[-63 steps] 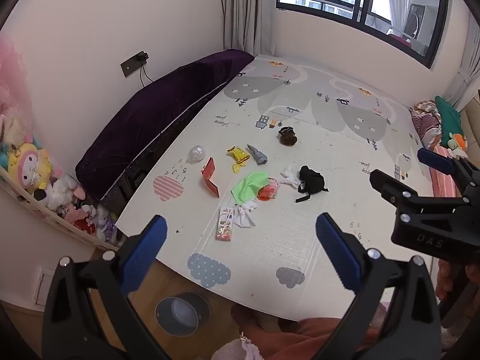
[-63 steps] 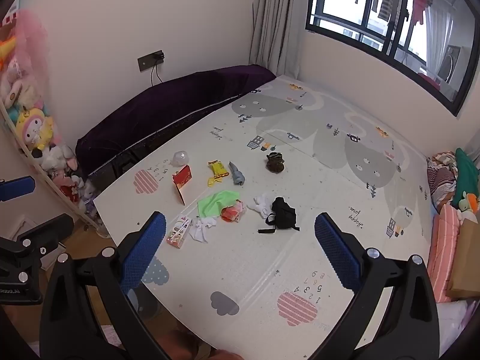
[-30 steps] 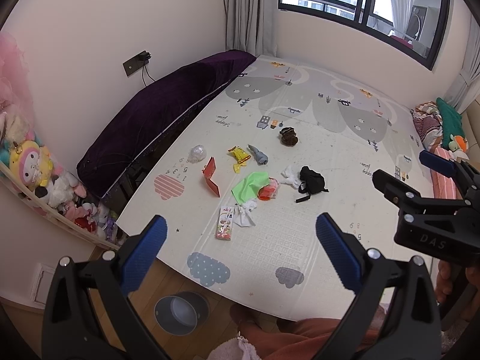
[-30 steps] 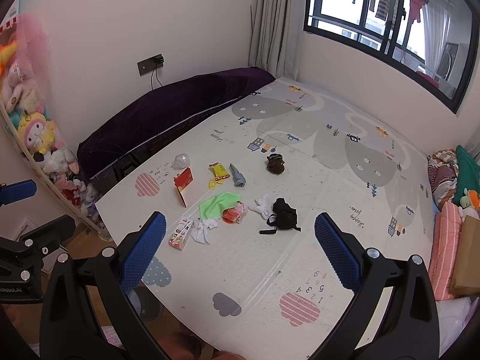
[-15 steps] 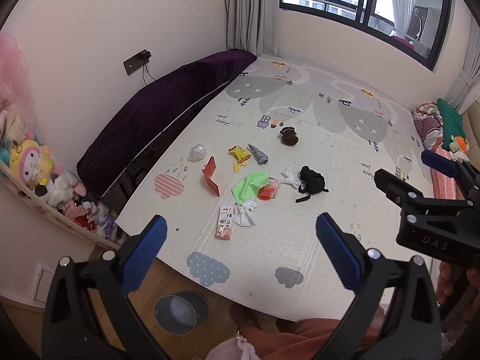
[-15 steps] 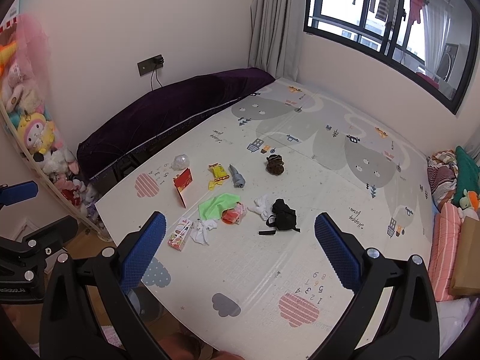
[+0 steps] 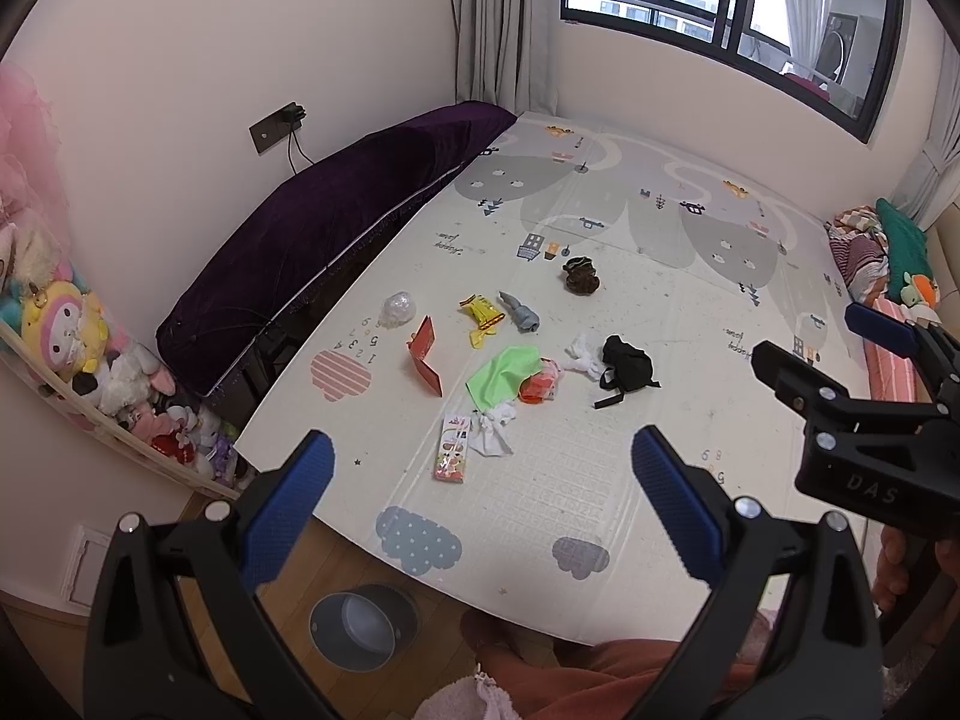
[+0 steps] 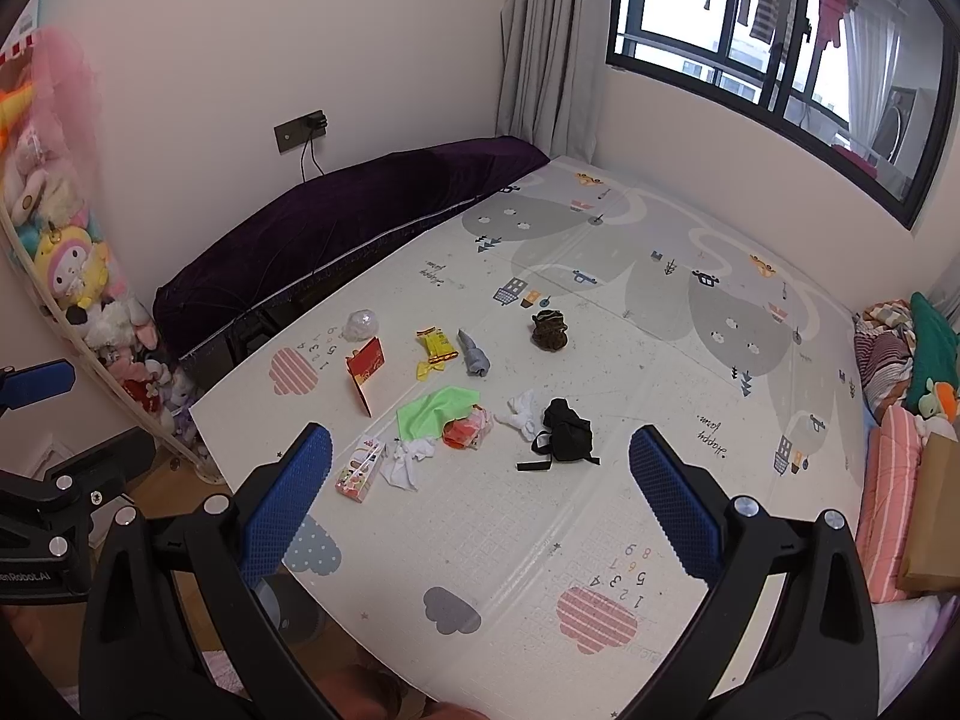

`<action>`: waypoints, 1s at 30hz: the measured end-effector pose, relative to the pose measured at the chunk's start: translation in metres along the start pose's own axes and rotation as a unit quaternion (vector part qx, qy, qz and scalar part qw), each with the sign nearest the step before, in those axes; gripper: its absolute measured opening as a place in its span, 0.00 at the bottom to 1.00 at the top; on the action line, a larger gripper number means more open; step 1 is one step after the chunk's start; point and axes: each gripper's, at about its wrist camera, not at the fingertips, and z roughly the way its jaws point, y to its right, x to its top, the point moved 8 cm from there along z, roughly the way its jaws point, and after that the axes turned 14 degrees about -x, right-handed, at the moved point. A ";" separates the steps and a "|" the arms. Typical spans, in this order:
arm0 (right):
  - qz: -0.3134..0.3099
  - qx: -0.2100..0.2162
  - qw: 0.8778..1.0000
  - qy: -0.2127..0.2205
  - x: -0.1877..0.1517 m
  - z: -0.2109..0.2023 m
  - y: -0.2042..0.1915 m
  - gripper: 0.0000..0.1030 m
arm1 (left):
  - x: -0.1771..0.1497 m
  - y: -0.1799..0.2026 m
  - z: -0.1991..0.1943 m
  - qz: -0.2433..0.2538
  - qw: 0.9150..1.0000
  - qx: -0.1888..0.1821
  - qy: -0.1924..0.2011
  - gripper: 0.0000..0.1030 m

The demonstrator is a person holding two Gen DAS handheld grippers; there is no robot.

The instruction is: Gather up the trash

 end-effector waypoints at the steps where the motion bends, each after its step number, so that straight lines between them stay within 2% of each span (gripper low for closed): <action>1: 0.000 0.000 1.000 0.000 0.000 0.000 0.000 0.94 | -0.001 0.000 0.000 0.000 1.000 0.000 0.000 0.96; 30: -0.003 0.001 1.000 -0.002 0.004 0.004 0.001 0.94 | -0.002 -0.002 0.002 -0.003 1.000 -0.001 -0.001 0.96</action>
